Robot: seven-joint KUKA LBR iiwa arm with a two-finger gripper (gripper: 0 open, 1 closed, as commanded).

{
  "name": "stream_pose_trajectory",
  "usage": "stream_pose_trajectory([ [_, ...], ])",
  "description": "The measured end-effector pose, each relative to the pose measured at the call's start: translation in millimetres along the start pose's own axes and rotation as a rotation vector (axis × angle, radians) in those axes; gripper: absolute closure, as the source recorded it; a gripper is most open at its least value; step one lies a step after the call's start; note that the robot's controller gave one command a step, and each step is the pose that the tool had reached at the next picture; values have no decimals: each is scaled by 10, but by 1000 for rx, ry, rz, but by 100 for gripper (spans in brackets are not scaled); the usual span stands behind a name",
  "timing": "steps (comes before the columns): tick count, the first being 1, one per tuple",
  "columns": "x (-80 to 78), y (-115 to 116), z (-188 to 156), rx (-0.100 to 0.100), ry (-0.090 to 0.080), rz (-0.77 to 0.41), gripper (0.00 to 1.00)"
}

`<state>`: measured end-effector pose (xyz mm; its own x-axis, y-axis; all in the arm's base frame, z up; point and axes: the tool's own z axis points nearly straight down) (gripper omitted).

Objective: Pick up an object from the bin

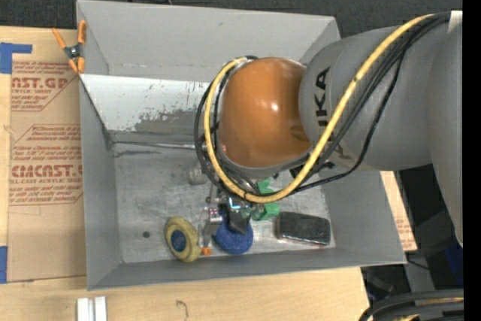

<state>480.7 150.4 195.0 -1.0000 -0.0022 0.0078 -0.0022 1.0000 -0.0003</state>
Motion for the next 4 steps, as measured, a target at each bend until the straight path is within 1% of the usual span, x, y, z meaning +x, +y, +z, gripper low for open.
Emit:
stream_pose_trajectory([
  [1,-20,-8,-39,-1,-8,1,0],
  [2,-22,-50,803,-2,-9,21,0],
  [3,-88,-57,1153,-2,-9,38,0],
  [4,-91,-55,1174,-3,-10,38,0],
])
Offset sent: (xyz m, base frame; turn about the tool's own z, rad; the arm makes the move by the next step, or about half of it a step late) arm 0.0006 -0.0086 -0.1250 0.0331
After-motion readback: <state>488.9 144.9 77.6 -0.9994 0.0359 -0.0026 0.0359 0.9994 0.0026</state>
